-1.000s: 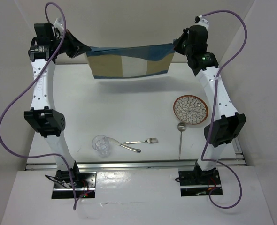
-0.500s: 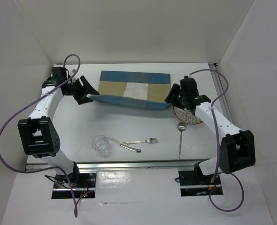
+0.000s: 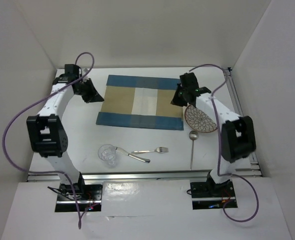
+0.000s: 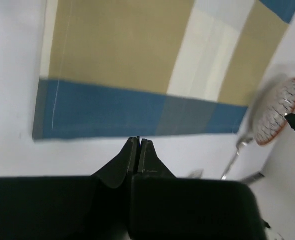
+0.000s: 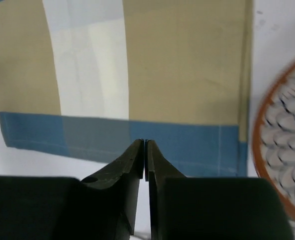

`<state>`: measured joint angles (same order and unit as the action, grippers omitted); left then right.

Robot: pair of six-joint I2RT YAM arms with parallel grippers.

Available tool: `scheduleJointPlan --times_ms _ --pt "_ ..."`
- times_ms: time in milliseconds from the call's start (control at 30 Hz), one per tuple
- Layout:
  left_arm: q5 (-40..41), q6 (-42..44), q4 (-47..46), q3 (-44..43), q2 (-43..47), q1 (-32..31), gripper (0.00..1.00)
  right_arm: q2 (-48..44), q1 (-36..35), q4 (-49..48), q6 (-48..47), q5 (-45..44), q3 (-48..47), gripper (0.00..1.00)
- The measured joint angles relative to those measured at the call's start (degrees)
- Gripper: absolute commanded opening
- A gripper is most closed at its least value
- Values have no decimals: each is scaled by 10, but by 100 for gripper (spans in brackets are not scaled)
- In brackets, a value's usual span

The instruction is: Set the dinner table for one person

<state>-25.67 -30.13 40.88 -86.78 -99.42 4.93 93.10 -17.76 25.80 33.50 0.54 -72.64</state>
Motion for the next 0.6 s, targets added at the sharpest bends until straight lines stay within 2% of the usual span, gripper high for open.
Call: scheduleJointPlan --times_ms 100,300,433,600 --pt "45 0 -21 -57 -101 -35 0 112 -4 0 -8 16 -69 23" --pt "105 -2 -26 -76 -206 -79 0 240 -7 21 -14 39 -96 27" --pt "118 -8 -48 -38 -217 -91 0 245 -6 18 -14 47 -104 27" --pt "114 -32 -102 54 -174 -92 0 217 -6 -14 -9 50 -45 27"
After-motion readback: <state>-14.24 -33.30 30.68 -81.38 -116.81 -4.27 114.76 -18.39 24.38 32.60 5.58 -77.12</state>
